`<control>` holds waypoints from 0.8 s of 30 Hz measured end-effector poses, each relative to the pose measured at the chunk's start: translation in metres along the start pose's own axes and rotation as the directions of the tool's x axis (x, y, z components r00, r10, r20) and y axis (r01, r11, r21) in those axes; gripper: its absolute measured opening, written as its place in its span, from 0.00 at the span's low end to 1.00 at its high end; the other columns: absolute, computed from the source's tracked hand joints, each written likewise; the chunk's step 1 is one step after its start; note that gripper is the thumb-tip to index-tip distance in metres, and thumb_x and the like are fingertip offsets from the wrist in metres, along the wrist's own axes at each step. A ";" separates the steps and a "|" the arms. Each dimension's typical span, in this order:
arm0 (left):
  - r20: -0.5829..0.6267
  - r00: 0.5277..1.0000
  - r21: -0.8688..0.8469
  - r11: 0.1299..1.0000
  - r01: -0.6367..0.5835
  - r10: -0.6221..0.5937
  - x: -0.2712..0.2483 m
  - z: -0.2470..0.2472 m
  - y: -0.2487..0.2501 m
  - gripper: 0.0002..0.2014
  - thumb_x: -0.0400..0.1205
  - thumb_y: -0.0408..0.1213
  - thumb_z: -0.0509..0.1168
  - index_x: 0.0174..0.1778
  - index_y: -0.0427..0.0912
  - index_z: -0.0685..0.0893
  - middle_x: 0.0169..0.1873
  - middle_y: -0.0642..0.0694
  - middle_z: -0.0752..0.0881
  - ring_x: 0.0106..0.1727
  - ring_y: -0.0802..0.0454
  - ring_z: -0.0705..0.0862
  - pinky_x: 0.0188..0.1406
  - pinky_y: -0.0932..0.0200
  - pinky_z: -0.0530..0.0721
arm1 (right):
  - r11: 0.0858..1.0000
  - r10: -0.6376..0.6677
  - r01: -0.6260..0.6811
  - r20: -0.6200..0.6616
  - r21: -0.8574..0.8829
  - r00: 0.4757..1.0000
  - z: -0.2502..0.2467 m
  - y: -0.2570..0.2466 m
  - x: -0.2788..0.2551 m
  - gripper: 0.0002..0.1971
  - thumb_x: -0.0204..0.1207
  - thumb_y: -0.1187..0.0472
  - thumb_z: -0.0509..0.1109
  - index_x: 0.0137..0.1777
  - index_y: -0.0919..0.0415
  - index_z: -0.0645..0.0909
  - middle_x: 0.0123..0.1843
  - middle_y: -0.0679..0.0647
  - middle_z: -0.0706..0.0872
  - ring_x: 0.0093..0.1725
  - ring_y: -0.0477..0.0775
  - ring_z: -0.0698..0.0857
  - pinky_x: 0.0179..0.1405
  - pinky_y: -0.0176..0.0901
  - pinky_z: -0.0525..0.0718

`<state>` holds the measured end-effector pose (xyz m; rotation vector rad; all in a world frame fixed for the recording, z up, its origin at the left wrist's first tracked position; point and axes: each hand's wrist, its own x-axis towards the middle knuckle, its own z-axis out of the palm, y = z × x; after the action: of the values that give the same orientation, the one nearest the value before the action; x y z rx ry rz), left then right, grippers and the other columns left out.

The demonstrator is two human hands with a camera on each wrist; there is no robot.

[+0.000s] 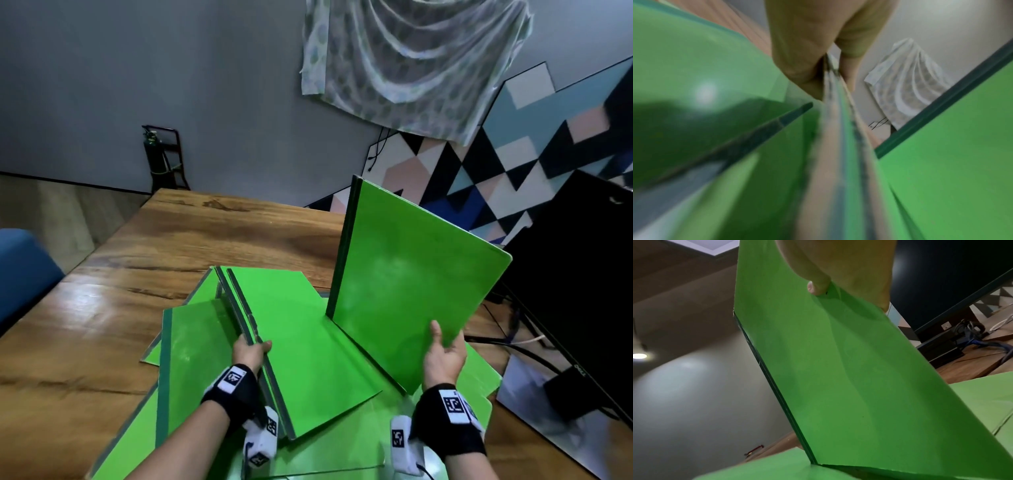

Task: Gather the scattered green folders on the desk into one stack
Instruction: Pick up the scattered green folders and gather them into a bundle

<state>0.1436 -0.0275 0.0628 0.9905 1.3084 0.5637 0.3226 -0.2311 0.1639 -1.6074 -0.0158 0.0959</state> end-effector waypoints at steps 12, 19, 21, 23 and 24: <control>0.022 0.833 -0.145 0.826 -0.545 0.553 -0.052 -0.110 0.100 0.12 0.78 0.24 0.63 0.40 0.48 0.76 0.37 0.50 0.82 0.39 0.55 0.79 0.41 0.62 0.77 | 0.999 -0.039 0.041 -0.100 0.012 0.994 0.001 -0.019 0.021 0.31 0.81 0.56 0.62 0.79 0.70 0.57 0.81 0.65 0.61 0.81 0.60 0.60 0.80 0.46 0.56; 0.121 0.736 -0.203 0.742 -0.639 0.667 -0.080 -0.057 0.111 0.16 0.76 0.21 0.65 0.49 0.48 0.78 0.34 0.70 0.89 0.37 0.77 0.85 0.45 0.73 0.82 | 0.961 -0.074 0.061 0.040 0.271 0.996 0.017 -0.048 0.005 0.31 0.83 0.55 0.57 0.80 0.68 0.53 0.83 0.63 0.57 0.81 0.58 0.60 0.74 0.35 0.60; 0.210 0.699 -0.159 0.729 -0.666 0.684 -0.084 -0.045 0.110 0.29 0.73 0.22 0.68 0.67 0.49 0.70 0.56 0.70 0.80 0.53 0.80 0.79 0.61 0.71 0.75 | 0.942 -0.096 0.060 0.095 0.331 0.991 0.022 -0.045 -0.009 0.38 0.77 0.37 0.56 0.80 0.62 0.58 0.81 0.59 0.63 0.79 0.56 0.65 0.72 0.35 0.65; 0.307 0.680 -0.096 0.733 -0.674 0.666 -0.087 -0.034 0.102 0.43 0.69 0.29 0.73 0.77 0.47 0.59 0.66 0.61 0.71 0.66 0.70 0.73 0.71 0.68 0.66 | 0.929 -0.158 0.092 0.161 0.359 0.974 0.025 -0.031 -0.023 0.57 0.55 0.17 0.55 0.77 0.57 0.65 0.77 0.54 0.71 0.74 0.54 0.72 0.77 0.50 0.68; 0.311 0.704 -0.072 0.755 -0.652 0.638 -0.089 -0.029 0.097 0.44 0.67 0.32 0.74 0.77 0.42 0.60 0.66 0.56 0.71 0.66 0.63 0.74 0.73 0.66 0.65 | 0.933 -0.194 0.117 0.202 0.340 0.960 0.026 -0.019 -0.028 0.61 0.49 0.15 0.55 0.75 0.59 0.67 0.75 0.54 0.74 0.72 0.55 0.75 0.75 0.51 0.70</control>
<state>0.1140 -0.0441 0.1930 1.5266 0.6517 0.8664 0.2943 -0.2066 0.1836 -1.2513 -0.2967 0.1541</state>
